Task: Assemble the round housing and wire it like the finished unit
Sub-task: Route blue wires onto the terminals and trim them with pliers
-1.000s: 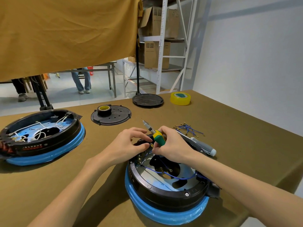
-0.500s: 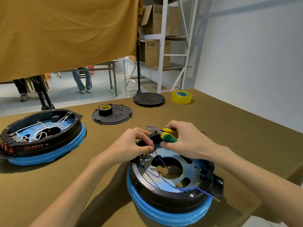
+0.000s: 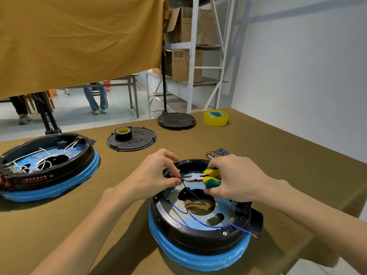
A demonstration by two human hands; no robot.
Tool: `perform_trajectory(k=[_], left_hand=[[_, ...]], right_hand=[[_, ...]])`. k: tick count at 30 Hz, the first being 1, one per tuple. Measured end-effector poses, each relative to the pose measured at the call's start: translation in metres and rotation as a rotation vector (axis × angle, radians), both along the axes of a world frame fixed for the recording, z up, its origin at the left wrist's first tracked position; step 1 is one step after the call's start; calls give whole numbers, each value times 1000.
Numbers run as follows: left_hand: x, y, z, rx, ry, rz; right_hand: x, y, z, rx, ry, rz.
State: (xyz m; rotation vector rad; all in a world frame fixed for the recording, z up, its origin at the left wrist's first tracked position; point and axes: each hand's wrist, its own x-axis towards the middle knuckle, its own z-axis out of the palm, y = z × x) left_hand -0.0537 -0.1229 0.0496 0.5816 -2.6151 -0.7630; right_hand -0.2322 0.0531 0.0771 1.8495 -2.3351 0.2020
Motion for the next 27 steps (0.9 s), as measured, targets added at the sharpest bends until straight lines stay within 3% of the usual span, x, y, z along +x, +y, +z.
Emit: perform_trajectory(k=[27], left_hand=[[0,8,6,-31,-45,-26]], right_hand=[[9,-7,5,-30,171,67]])
